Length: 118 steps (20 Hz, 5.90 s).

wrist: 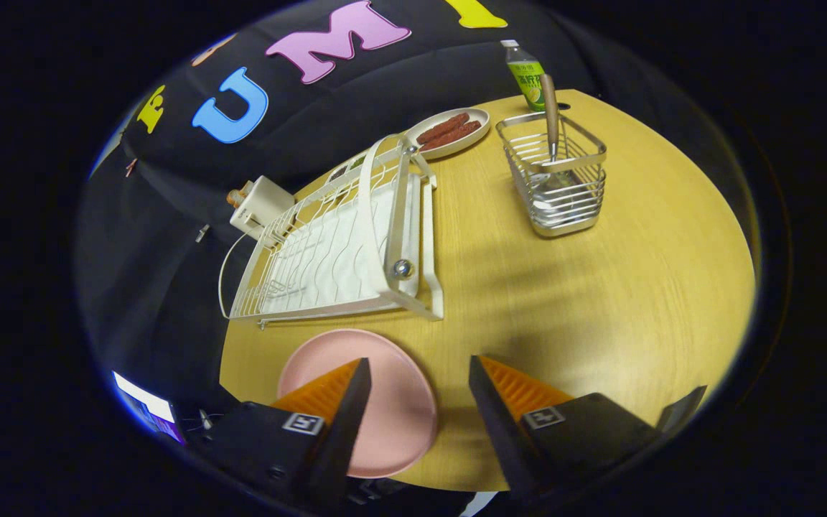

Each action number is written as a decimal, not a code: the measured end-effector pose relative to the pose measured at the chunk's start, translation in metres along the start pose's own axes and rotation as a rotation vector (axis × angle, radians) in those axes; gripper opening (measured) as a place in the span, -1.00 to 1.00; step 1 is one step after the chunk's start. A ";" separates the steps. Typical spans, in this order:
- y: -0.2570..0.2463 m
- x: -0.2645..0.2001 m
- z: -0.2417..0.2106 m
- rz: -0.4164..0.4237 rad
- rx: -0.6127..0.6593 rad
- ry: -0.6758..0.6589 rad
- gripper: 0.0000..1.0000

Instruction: Take the plate from the dish rack, then take the spoon from the basket and place it into the plate.

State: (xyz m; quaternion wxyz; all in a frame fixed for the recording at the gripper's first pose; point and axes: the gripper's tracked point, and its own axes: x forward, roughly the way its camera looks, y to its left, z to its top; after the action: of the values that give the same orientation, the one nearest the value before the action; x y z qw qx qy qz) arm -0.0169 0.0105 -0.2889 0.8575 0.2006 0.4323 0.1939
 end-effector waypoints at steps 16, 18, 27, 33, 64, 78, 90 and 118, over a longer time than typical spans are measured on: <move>-0.044 -0.068 0.196 -0.156 -0.379 -0.503 0.97; -0.054 -0.057 0.218 -0.179 -0.356 -0.517 0.97; -0.114 0.003 0.257 -0.302 -0.215 -0.478 0.97; -0.127 0.040 0.259 -0.309 -0.191 -0.421 0.90; -0.040 -0.055 0.268 -0.348 -0.145 -0.489 -0.75; 0.081 -0.095 0.116 -0.164 -0.034 -0.392 -0.76; 0.126 -0.010 -0.002 -0.063 0.016 -0.152 -0.75; 0.116 -0.136 0.115 -0.310 -0.216 -0.576 0.97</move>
State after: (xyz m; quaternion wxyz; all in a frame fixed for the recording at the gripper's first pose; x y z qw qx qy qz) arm -0.0156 0.0192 -0.0768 0.9798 0.0873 0.1749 0.0414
